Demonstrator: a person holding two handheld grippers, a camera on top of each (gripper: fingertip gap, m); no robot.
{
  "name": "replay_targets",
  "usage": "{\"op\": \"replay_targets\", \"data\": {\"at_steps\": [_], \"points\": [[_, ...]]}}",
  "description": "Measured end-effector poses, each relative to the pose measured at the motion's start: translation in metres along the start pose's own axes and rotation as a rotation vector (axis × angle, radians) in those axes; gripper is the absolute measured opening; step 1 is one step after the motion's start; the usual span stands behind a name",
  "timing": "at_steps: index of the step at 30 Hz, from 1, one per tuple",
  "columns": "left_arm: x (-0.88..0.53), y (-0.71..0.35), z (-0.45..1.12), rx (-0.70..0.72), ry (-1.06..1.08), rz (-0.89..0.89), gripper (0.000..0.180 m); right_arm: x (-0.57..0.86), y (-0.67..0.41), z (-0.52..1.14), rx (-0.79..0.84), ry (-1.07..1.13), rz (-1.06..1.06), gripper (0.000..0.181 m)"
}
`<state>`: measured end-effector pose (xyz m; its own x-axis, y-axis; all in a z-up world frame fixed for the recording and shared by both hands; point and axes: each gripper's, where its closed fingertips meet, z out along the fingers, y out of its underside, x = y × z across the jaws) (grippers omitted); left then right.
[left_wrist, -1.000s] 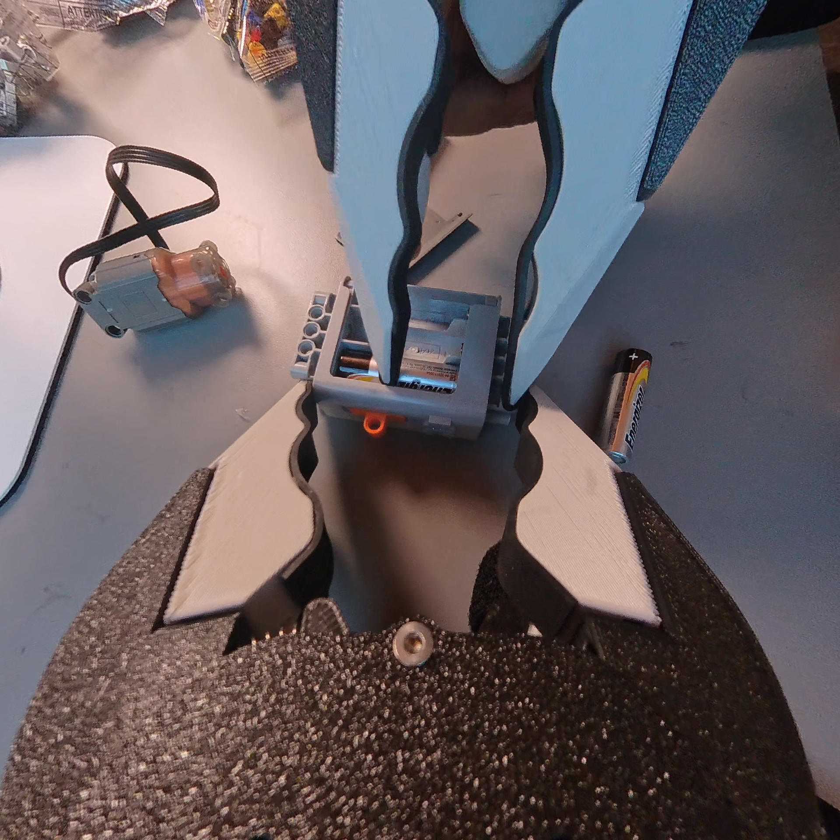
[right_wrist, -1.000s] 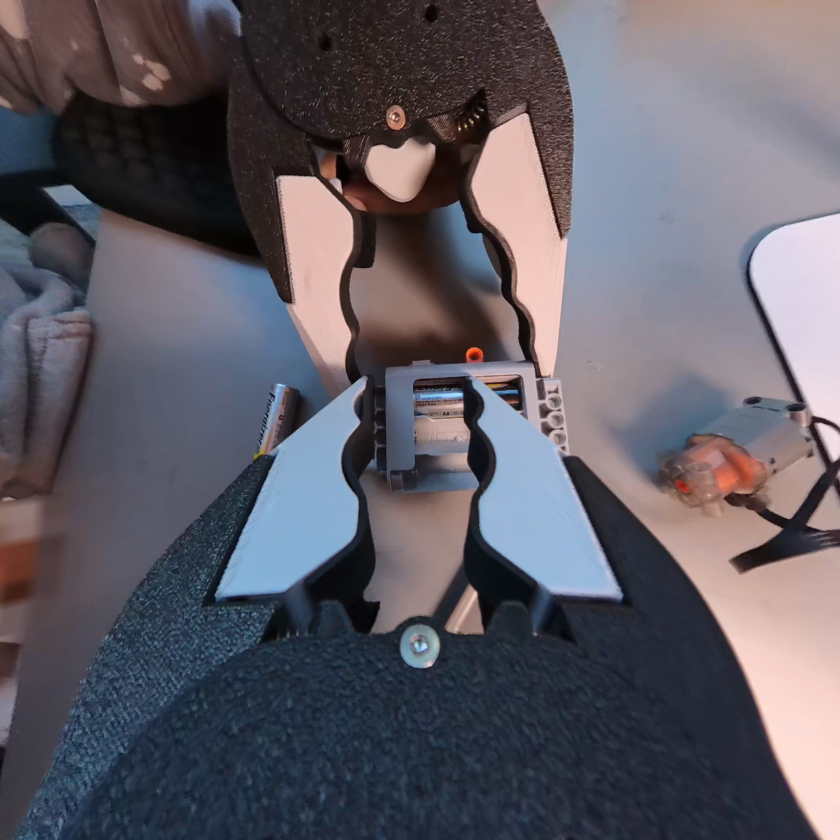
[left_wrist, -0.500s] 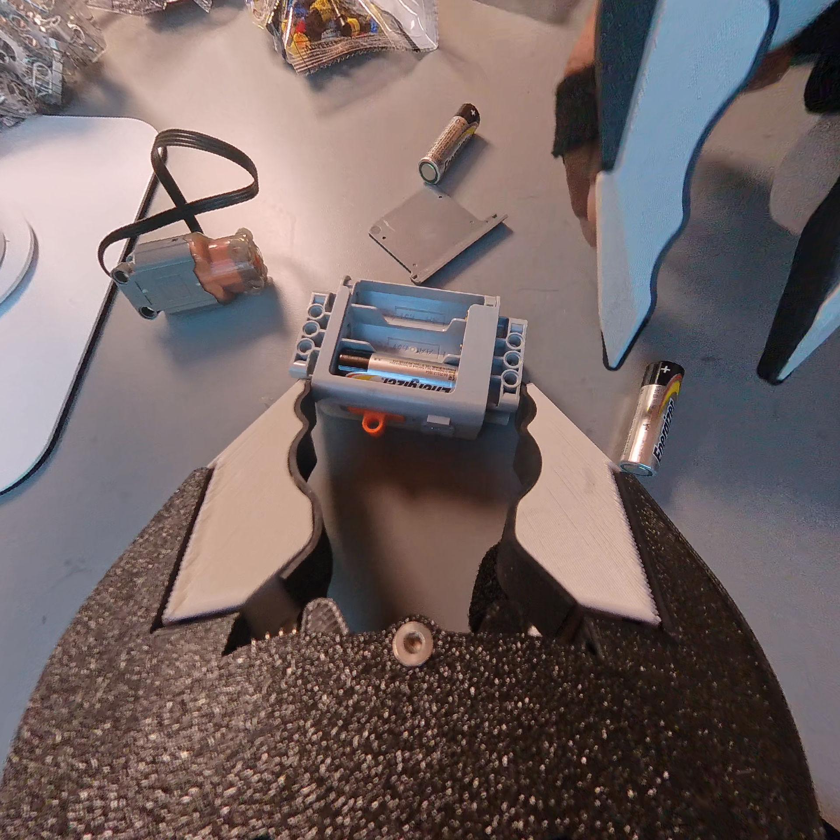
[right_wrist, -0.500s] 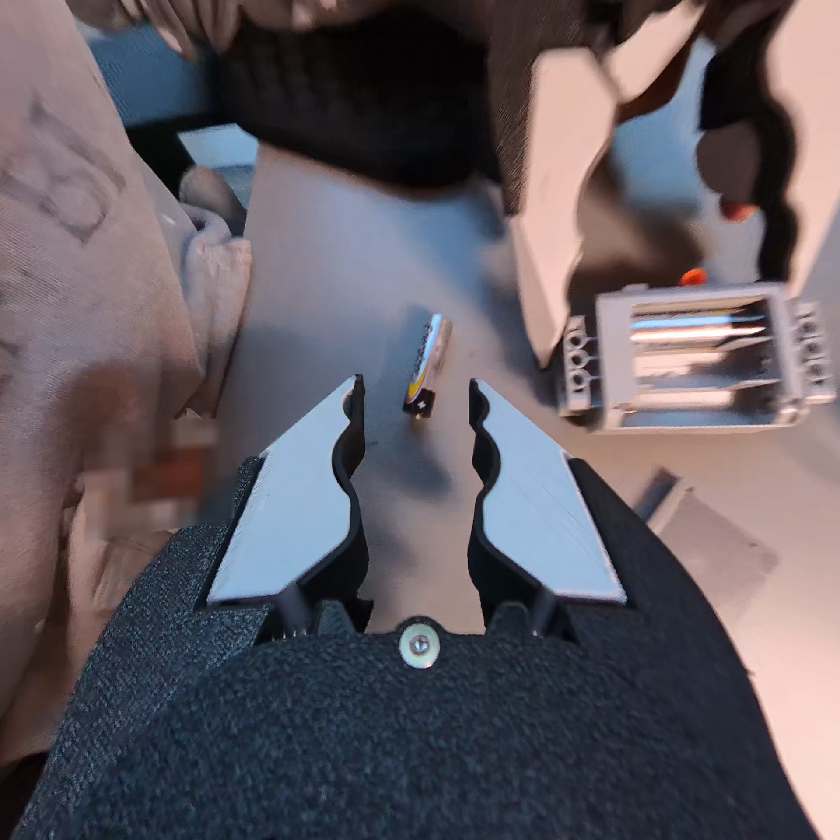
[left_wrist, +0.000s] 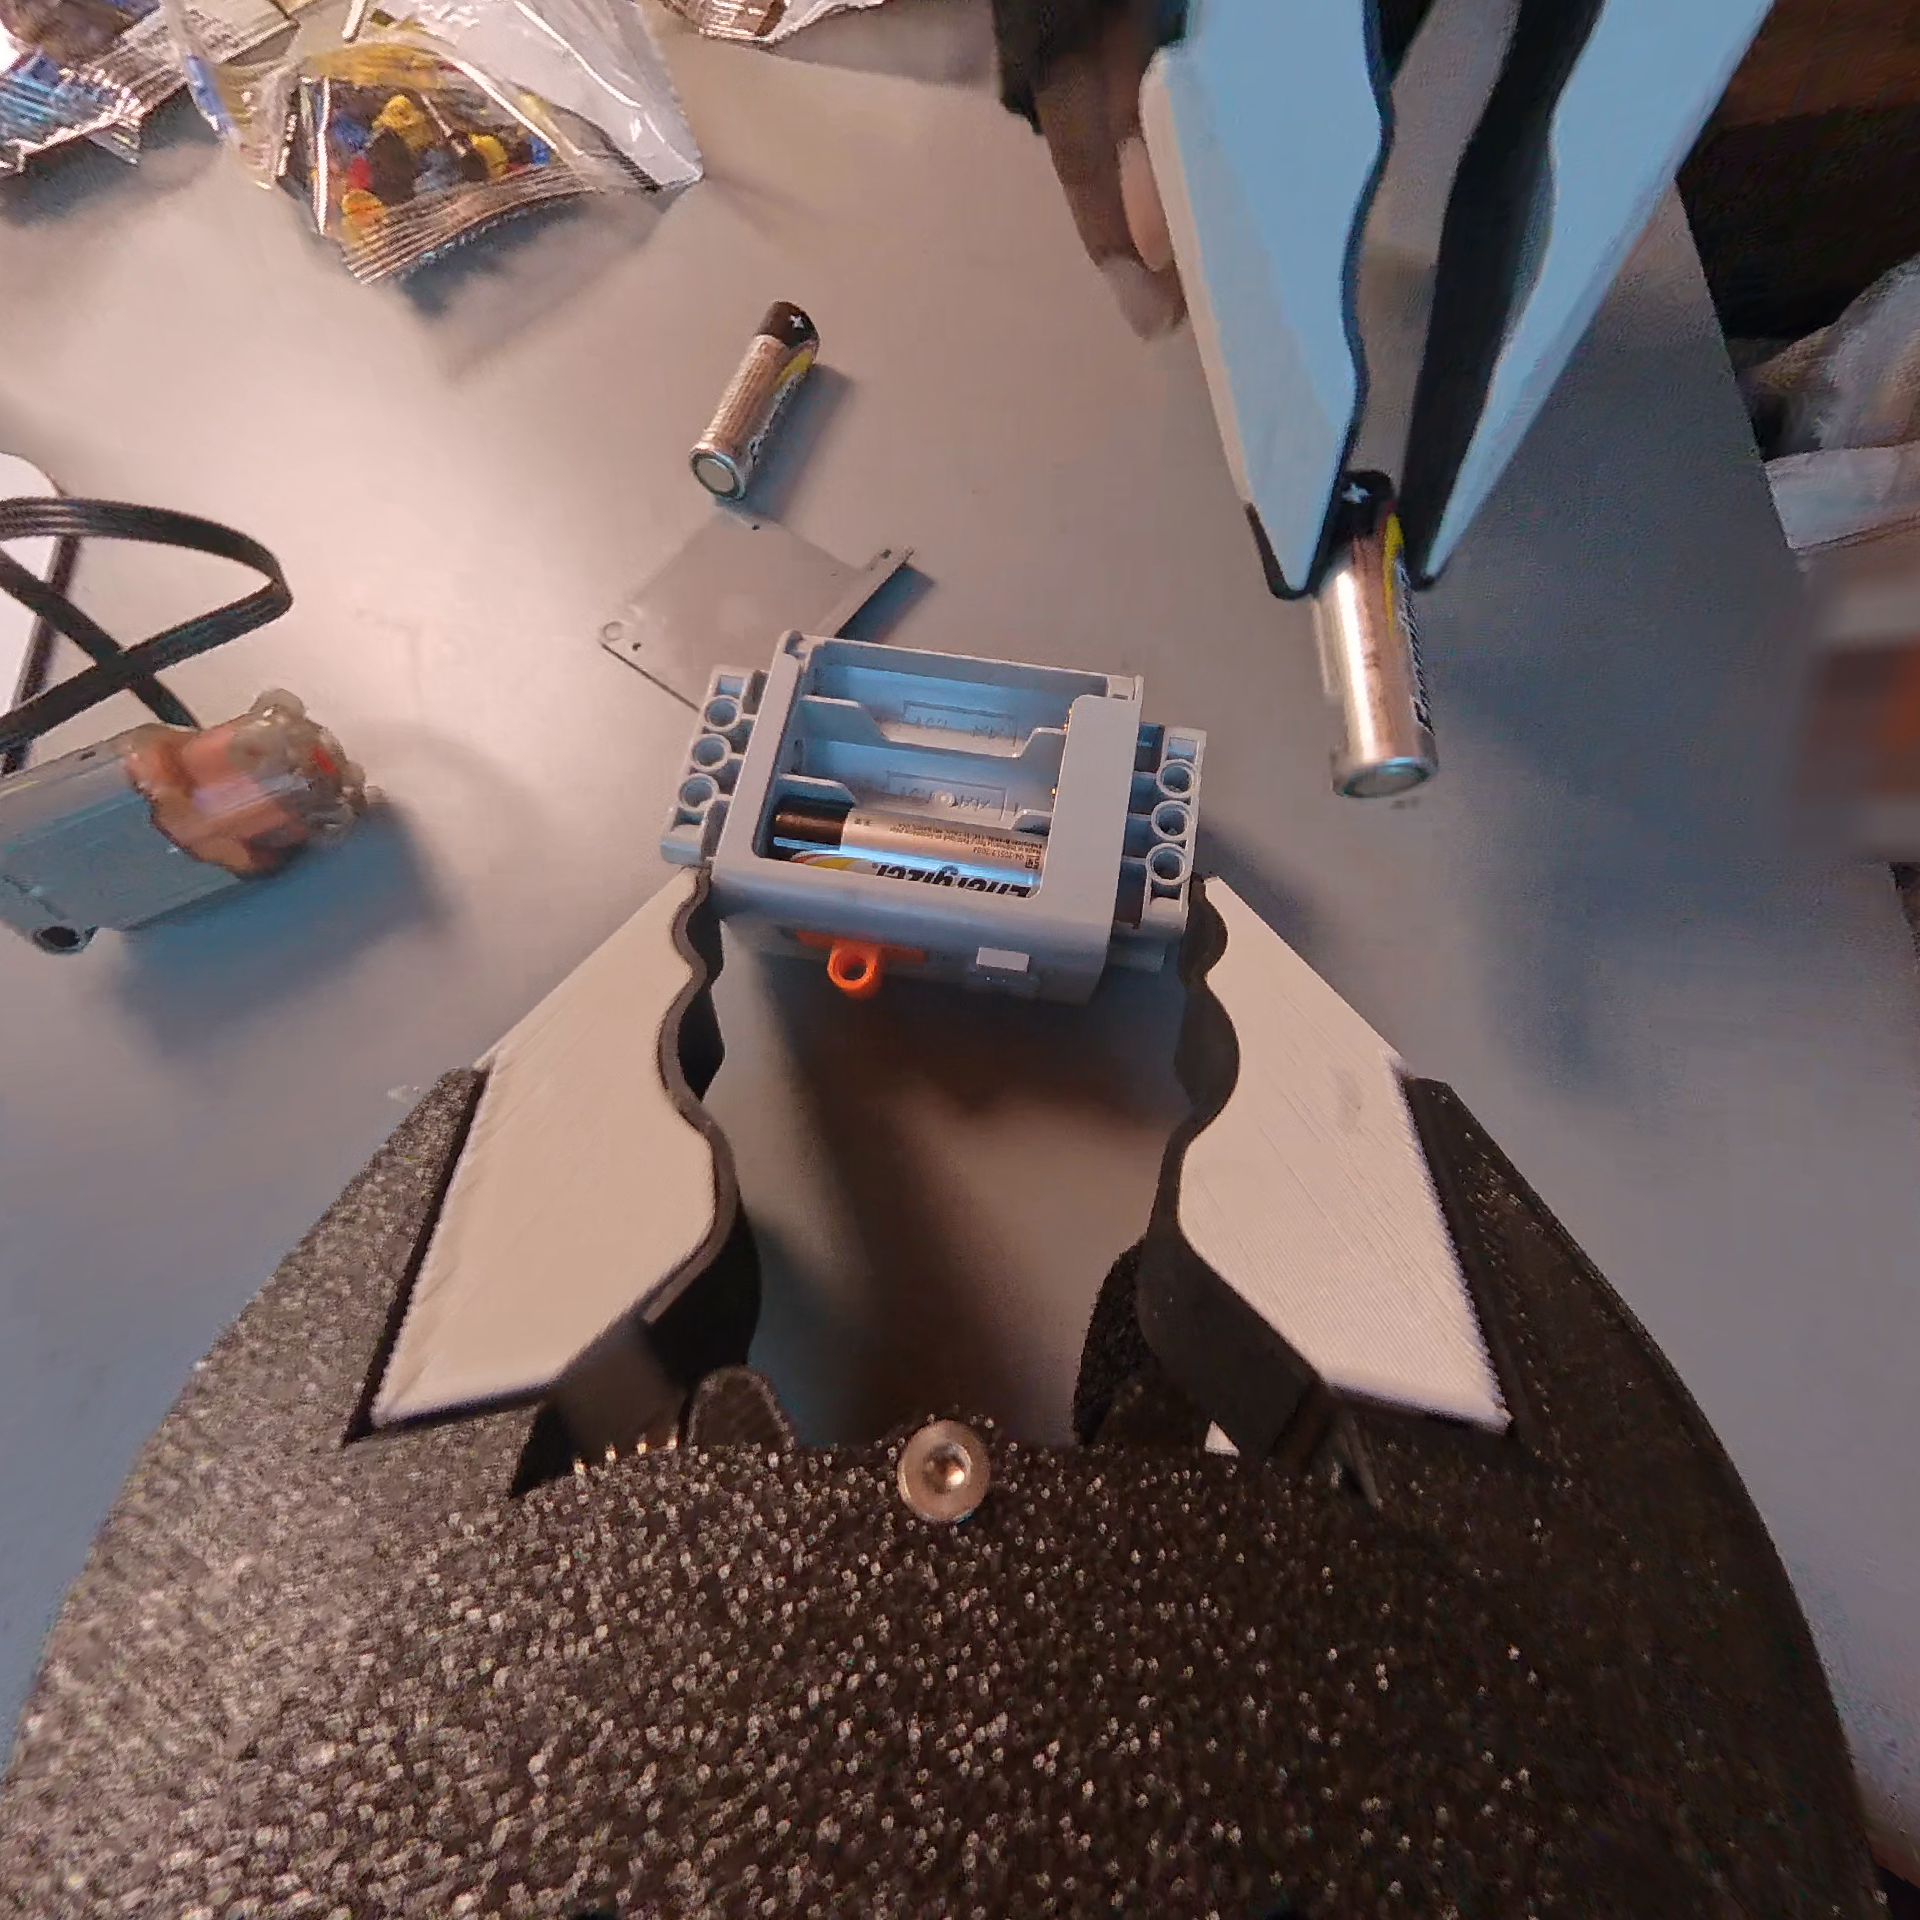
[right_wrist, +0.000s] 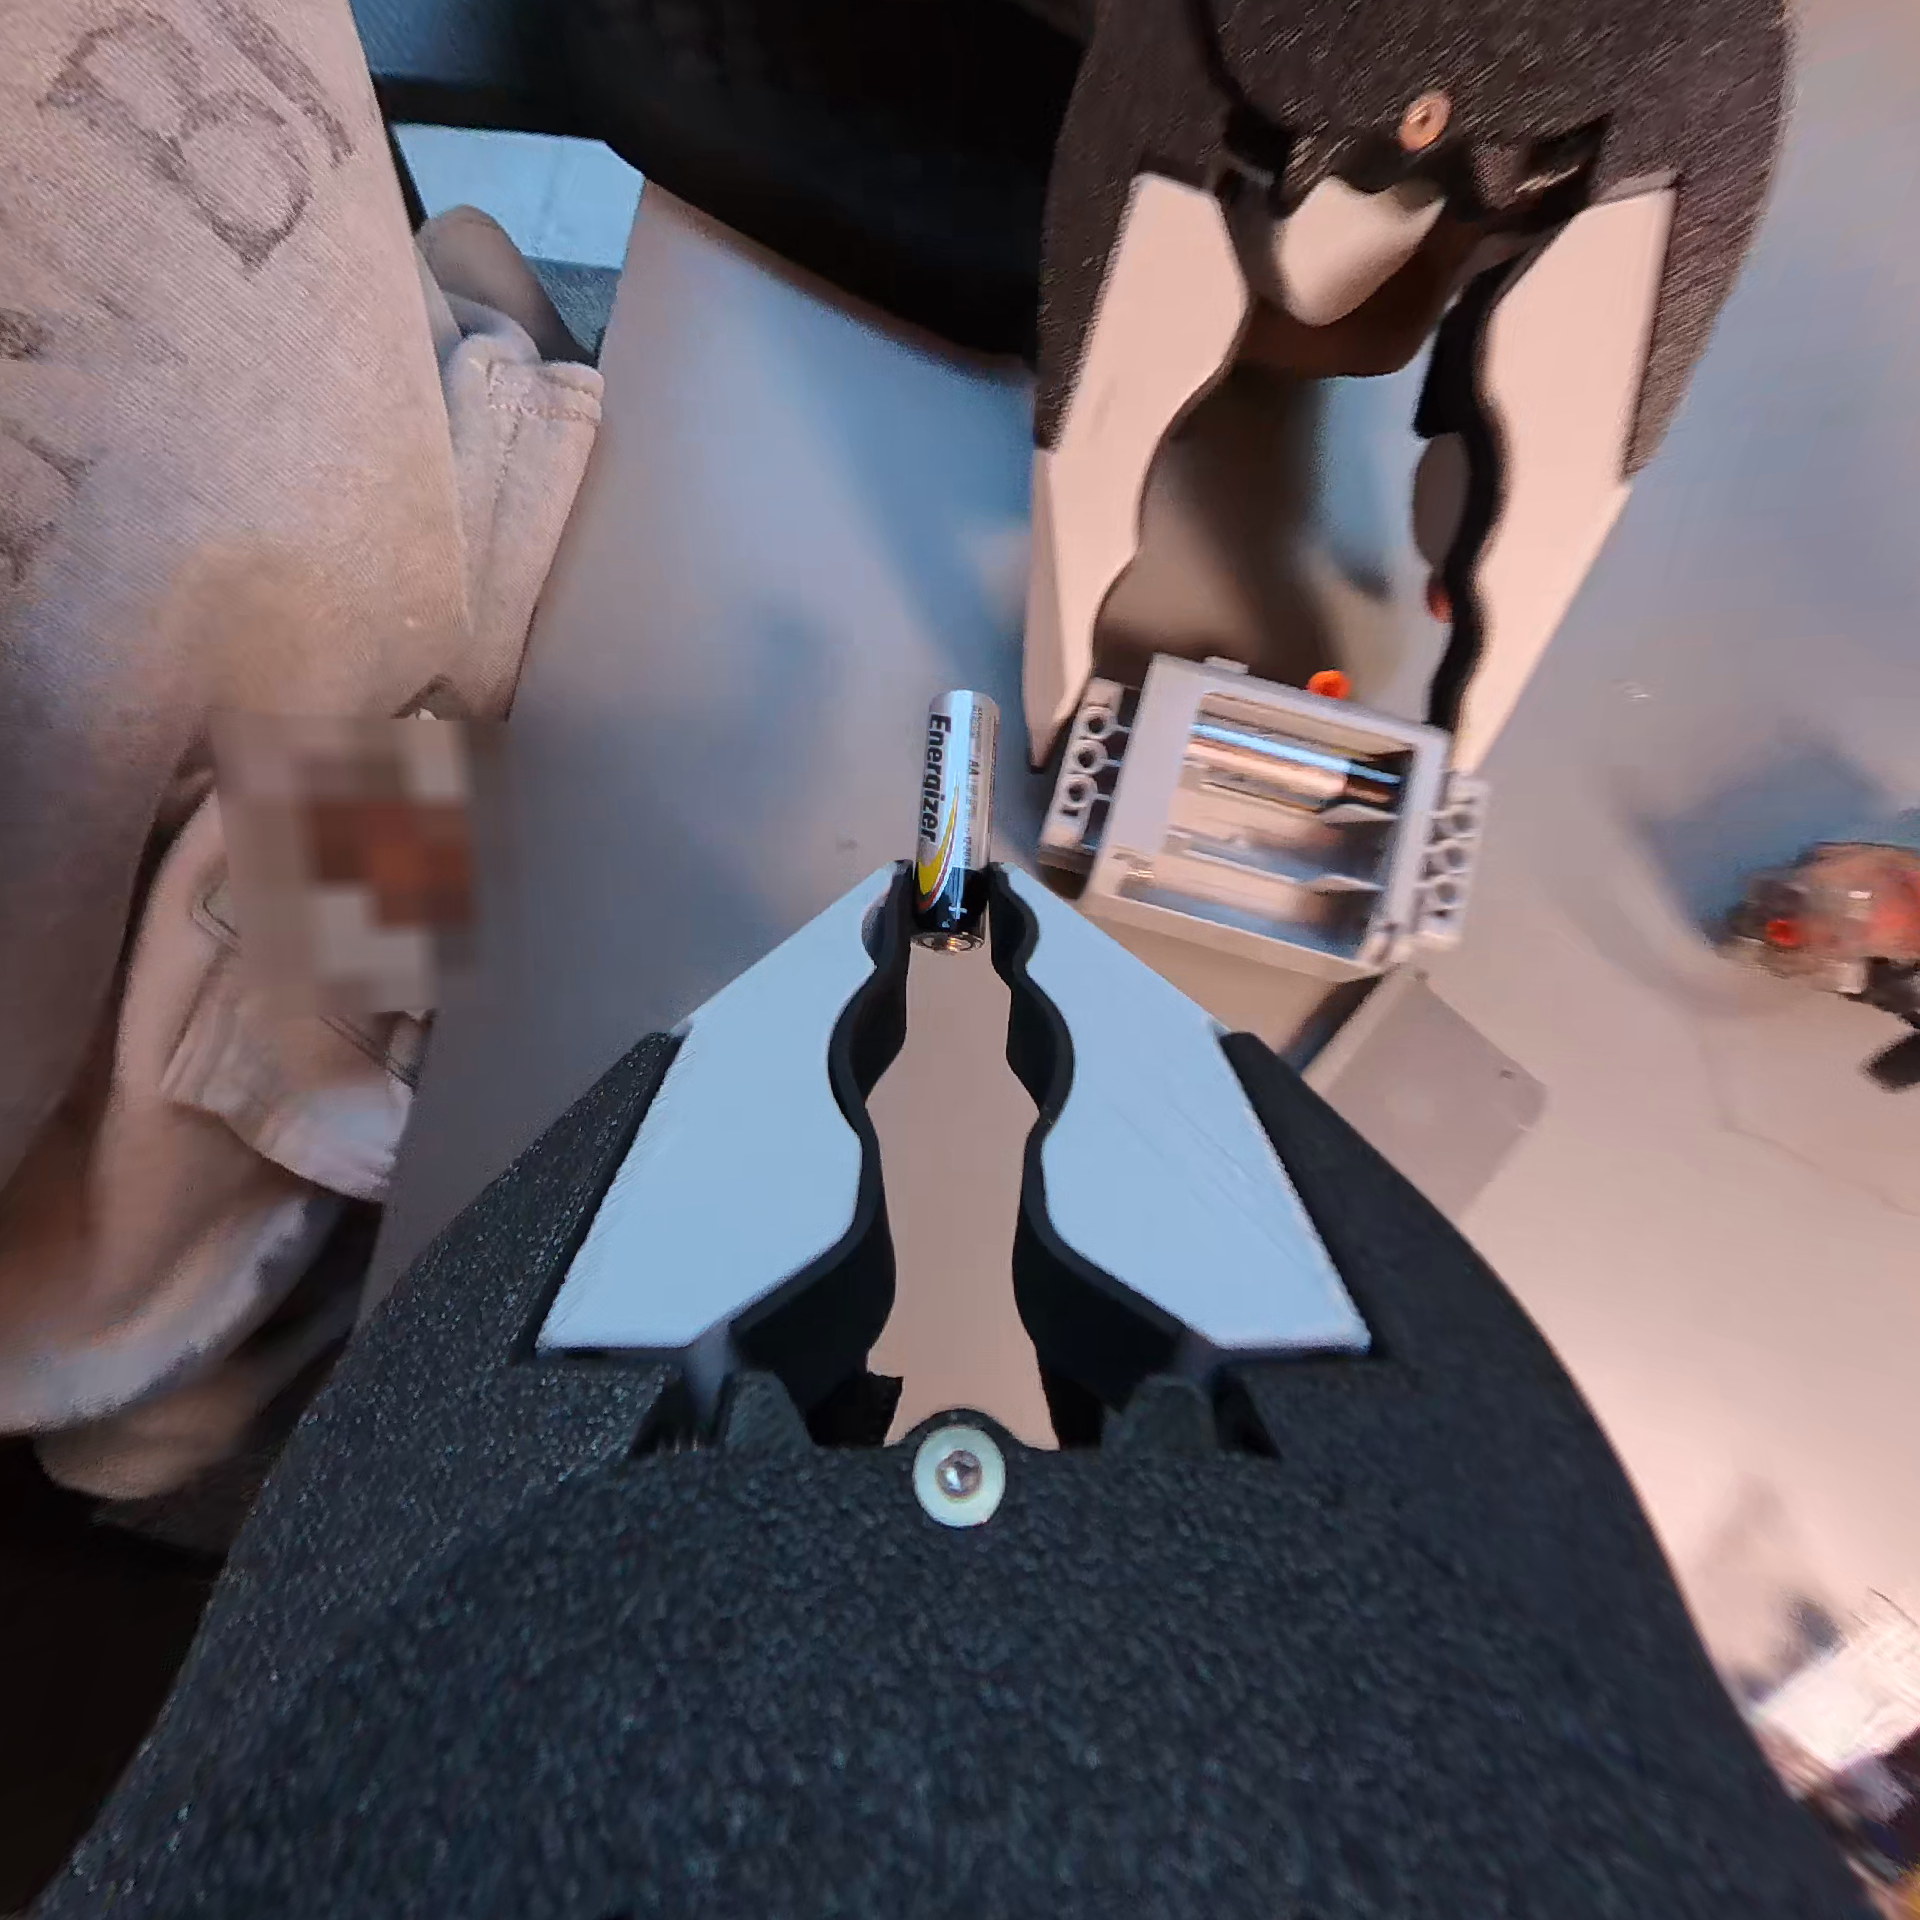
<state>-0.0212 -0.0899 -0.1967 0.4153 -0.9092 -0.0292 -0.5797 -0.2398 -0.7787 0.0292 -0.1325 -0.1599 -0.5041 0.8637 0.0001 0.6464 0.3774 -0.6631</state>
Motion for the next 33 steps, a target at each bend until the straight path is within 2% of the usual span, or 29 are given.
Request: {"op": "replay_targets", "data": {"at_steps": [4, 8, 13, 16, 19, 20, 25, 29, 33], "points": [[0.001, -0.004, 0.004, -0.001, -0.037, 0.014, 0.088, 0.017, 0.002, -0.017, -0.031, 0.029, -0.076, 0.013], [-0.005, -0.019, -0.016, 0.122, -0.025, -0.059, 0.087, 0.036, 0.007, -0.025, -0.111, 0.059, -0.183, 0.013], [0.001, -0.057, -0.048, 0.355, 0.107, -0.228, 0.06, 0.048, 0.005, -0.029, -0.254, 0.066, -0.383, 0.013], [0.013, -0.069, -0.04, 0.358, 0.169, -0.281, 0.047, 0.052, -0.008, -0.026, -0.266, 0.079, -0.485, 0.013], [0.015, -0.072, -0.032, 0.366, 0.171, -0.299, 0.019, 0.054, -0.023, -0.027, -0.228, 0.096, -0.522, 0.013], [0.013, -0.073, -0.032, 0.38, 0.165, -0.312, 0.016, 0.053, -0.025, -0.028, -0.214, 0.096, -0.52, 0.013], [0.005, -0.08, -0.042, 0.46, 0.159, -0.364, 0.011, 0.06, -0.038, -0.036, -0.064, 0.158, -0.405, 0.014], [-0.007, -0.091, -0.063, 0.618, 0.223, -0.505, 0.01, 0.076, -0.059, -0.052, 0.224, 0.307, -0.21, 0.018], [-0.01, -0.099, -0.074, 0.726, 0.285, -0.559, 0.01, 0.078, -0.07, -0.059, 0.486, 0.273, 0.031, 0.021]]}}
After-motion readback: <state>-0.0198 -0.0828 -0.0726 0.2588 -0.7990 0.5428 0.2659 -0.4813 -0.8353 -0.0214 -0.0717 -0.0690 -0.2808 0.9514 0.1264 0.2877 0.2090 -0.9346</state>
